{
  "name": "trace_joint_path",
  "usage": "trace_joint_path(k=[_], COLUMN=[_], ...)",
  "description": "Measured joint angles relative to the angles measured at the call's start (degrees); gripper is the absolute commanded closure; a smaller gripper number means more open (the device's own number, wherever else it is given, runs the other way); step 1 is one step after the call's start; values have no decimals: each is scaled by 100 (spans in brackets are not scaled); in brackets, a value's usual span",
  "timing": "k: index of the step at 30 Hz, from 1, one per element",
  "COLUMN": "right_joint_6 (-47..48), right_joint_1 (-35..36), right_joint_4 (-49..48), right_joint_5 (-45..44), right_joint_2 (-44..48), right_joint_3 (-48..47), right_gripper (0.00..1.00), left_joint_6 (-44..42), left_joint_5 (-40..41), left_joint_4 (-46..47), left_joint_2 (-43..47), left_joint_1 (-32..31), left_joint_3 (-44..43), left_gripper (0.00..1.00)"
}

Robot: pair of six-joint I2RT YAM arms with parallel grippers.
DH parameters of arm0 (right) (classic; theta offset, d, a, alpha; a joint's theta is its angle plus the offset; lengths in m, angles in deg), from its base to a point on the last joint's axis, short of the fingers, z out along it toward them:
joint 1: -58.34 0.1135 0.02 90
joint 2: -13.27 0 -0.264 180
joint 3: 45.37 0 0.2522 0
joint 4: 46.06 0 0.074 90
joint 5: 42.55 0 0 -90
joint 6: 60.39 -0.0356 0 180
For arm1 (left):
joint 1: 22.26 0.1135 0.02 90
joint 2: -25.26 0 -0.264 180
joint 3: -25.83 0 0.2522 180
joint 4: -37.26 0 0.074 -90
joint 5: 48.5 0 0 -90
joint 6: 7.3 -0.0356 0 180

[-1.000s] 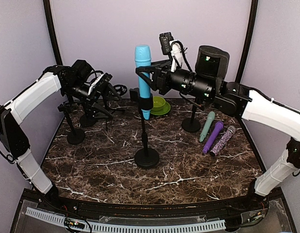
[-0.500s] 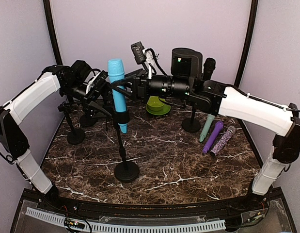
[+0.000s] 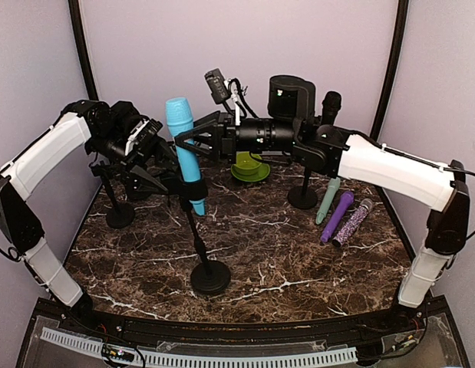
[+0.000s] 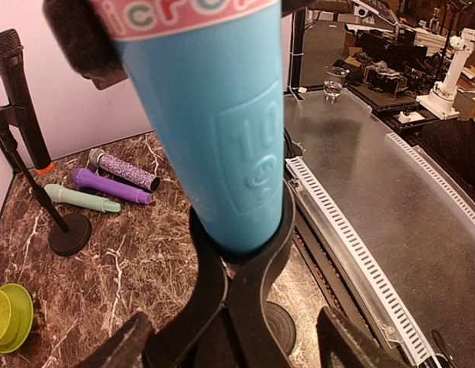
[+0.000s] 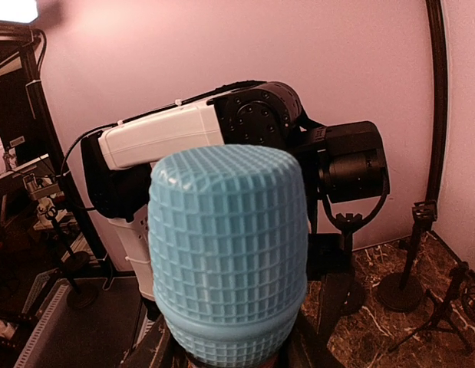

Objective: Remove the microphone from the stand

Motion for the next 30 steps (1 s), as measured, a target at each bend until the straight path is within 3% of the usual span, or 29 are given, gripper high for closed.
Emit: trace_joint_path(k=[6,9,11,14,15,24,30], right_joint_6=[-22,-17,-17,-17,-20,9,79], right_joint_1=[-33,-37,-37,-44,-55,-114,-162], right_joint_4=[-98,-136,-136,-175,-203,-391,-490], right_joint_5=[197,238,275,289,291,24,-881], right_joint_2=[0,0,0,0,9,221,785], right_joint_3=[92,107,107,107,107,107,190], right_gripper=[100,100,100,100,100,100,100], left_joint_6=[-114,-138,-149,-164,-168,127,684], left_joint_5=[28,26,35,72,87,162,358], left_joint_4=[-74,-76,-74,-116,-125,63,555], left_joint_2=[0,0,0,0,0,0,7], left_joint_1=[0,-9,-26,-37,-50,-76,-120], left_joint_3=[0,0,0,-2,-4,-15,-103], left_gripper=[33,40,52,84,90,96,96])
